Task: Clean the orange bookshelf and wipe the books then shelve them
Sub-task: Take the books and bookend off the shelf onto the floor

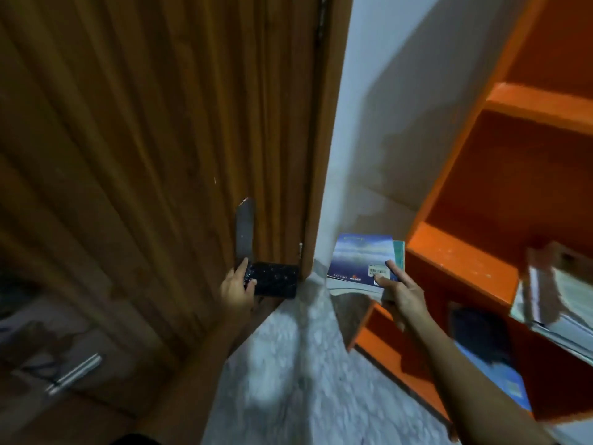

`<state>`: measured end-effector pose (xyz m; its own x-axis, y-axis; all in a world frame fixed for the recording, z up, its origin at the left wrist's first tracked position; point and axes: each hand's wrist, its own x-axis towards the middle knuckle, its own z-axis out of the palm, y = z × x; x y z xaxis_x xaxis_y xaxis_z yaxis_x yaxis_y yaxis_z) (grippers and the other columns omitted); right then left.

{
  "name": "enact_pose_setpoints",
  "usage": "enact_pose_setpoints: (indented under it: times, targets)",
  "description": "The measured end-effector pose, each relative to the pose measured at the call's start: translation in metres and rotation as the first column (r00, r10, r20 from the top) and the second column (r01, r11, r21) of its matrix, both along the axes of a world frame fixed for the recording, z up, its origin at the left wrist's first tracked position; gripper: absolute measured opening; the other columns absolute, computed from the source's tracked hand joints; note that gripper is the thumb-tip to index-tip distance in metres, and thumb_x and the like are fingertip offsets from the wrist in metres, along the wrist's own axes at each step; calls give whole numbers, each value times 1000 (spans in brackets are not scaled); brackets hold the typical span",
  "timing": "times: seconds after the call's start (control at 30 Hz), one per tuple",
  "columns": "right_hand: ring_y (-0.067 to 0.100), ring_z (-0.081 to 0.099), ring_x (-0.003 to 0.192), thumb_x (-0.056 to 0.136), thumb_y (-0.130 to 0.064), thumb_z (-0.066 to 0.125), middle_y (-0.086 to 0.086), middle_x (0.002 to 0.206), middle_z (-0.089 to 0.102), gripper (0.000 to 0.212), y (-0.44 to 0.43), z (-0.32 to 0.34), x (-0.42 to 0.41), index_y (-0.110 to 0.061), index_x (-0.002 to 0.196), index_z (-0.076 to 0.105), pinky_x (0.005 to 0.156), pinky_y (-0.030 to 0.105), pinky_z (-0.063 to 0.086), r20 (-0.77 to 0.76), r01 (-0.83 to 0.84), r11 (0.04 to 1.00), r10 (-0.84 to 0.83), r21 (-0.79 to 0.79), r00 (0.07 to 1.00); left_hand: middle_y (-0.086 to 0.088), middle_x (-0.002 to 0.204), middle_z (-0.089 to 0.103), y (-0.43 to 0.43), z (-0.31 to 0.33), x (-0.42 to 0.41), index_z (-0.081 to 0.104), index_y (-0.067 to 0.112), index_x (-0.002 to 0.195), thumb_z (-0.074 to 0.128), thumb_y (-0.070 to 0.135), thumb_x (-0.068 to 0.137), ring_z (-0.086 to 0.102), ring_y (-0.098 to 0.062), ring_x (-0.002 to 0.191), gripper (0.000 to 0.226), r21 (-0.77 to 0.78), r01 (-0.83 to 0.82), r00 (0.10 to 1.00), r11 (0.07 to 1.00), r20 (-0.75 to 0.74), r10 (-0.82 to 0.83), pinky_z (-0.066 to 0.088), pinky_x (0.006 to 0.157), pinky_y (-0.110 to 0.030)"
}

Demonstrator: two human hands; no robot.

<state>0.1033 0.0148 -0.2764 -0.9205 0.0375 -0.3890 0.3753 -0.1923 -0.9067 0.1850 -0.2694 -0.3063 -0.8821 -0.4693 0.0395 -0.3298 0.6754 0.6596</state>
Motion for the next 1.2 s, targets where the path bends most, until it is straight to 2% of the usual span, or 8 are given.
enact_pose_setpoints:
  times: [0.1, 0.2, 0.33, 0.47, 0.67, 0.77, 1.0, 1.2]
  targets:
    - [12, 61, 62, 86, 8, 58, 9, 86, 70, 56, -6, -60, -31, -18, 135, 49, 51, 22, 53, 52, -111, 994, 111, -3, 992, -20, 148, 35, 9, -65, -10, 28, 10, 146, 45, 24, 99, 36, -33, 133, 52, -56, -75, 992, 996, 100, 81, 23, 109, -31]
    - [32, 64, 97, 84, 8, 61, 15, 124, 59, 57, -8, -154, -54, -17, 135, 51, 72, 45, 59, 144, -187, 982, 182, 20, 973, -22, 142, 42, 25, -150, -27, 31, 6, 143, 50, 15, 96, 44, -35, 127, 52, 15, -142, 984, 990, 110, 139, 30, 105, -35]
    - [25, 64, 97, 83, 6, 63, 7, 123, 60, 58, -11, -304, -65, -21, 134, 52, 71, 38, 60, 206, -201, 980, 195, 10, 959, -16, 150, 31, 40, -301, -45, 26, 9, 145, 50, 15, 96, 36, -30, 135, 55, 100, -181, 974, 978, 155, 164, 27, 106, -26]
    - [29, 60, 110, 84, 6, 62, 6, 133, 56, 56, -11, -466, -56, -25, 130, 55, 91, 51, 52, 247, -209, 978, 201, 4, 948, -14, 145, 39, 47, -461, -43, 25, 12, 147, 48, 14, 97, 43, -28, 129, 55, 160, -215, 963, 963, 199, 182, 35, 101, -28]
    - [24, 61, 103, 83, 4, 63, 7, 129, 55, 56, 3, -652, -43, -25, 131, 56, 73, 37, 58, 274, -229, 973, 212, 31, 938, -15, 143, 37, 52, -651, -27, 22, 17, 148, 46, 13, 97, 45, -29, 127, 57, 172, -301, 930, 938, 271, 249, 40, 101, -35]
    - [24, 61, 105, 85, 4, 60, 2, 122, 58, 56, 15, -708, -36, -27, 130, 54, 84, 45, 54, 241, -271, 962, 256, 31, 936, -15, 145, 35, 54, -706, -27, 20, 18, 149, 45, 15, 98, 44, -31, 127, 57, 169, -314, 932, 934, 244, 269, 40, 102, -39]
    - [18, 62, 98, 84, 9, 59, 4, 123, 56, 53, 27, -782, -34, -18, 130, 53, 63, 26, 59, 136, -346, 932, 330, 110, 934, -15, 147, 34, 52, -773, -29, 20, 16, 149, 46, 14, 98, 43, -31, 127, 57, 158, -238, 963, 958, 170, 211, 38, 100, -34]
    - [21, 52, 120, 77, 10, 68, -4, 129, 49, 67, 32, -820, -31, -17, 135, 46, 93, 57, 49, 2, -367, 844, 398, 390, 917, -17, 147, 33, 45, -794, -31, 14, 16, 149, 51, 18, 95, 39, -34, 131, 65, 190, -206, 971, 960, 163, 176, 36, 104, -36]
